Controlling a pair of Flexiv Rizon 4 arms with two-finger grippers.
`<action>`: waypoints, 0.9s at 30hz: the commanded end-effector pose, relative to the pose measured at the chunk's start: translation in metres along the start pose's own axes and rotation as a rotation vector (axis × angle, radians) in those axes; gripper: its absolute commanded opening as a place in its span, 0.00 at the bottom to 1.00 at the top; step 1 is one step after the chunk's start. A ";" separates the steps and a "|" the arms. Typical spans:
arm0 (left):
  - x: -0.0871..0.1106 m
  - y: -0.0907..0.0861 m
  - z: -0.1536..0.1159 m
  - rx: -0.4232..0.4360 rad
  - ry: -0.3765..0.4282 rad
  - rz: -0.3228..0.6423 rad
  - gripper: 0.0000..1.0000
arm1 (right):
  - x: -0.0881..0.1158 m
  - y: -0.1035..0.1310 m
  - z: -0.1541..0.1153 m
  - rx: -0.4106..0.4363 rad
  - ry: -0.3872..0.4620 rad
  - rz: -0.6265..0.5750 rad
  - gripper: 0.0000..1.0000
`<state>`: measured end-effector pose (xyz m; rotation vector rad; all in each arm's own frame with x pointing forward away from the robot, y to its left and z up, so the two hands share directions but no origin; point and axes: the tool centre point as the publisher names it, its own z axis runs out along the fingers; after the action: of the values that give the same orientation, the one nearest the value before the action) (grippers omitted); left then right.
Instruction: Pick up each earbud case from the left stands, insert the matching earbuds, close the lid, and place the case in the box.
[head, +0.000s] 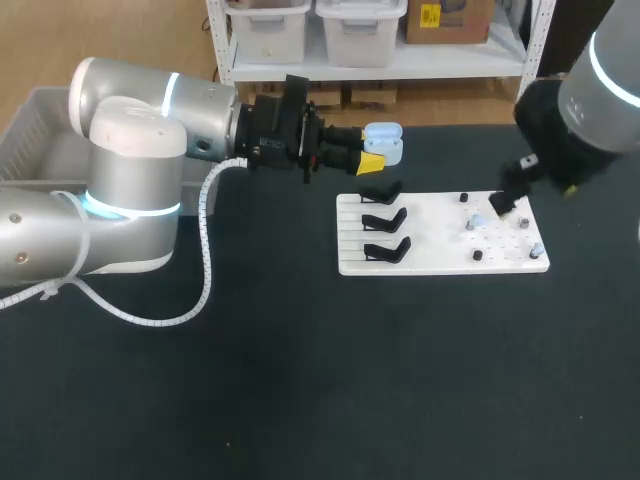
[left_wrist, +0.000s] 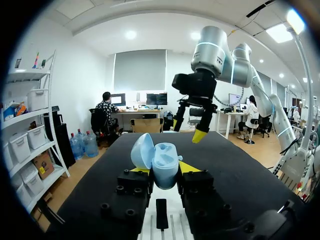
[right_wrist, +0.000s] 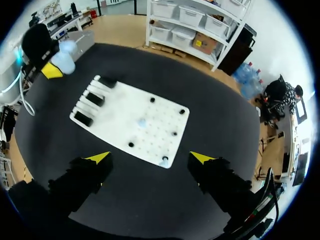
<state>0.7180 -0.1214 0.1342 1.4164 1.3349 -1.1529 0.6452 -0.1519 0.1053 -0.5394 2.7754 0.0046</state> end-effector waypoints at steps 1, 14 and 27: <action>0.000 -0.002 0.000 -0.005 -0.002 0.002 0.00 | 0.011 -0.006 0.006 0.026 0.030 0.011 1.00; 0.000 -0.002 0.000 -0.005 -0.002 0.002 0.00 | 0.034 -0.008 0.035 0.000 0.154 0.011 1.00; 0.000 -0.002 0.000 -0.005 -0.002 0.002 0.00 | 0.049 -0.007 0.067 0.021 0.221 0.021 0.69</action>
<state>0.7179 -0.1213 0.1342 1.4163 1.3350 -1.1529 0.6213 -0.1745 0.0318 -0.5389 2.9917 -0.0718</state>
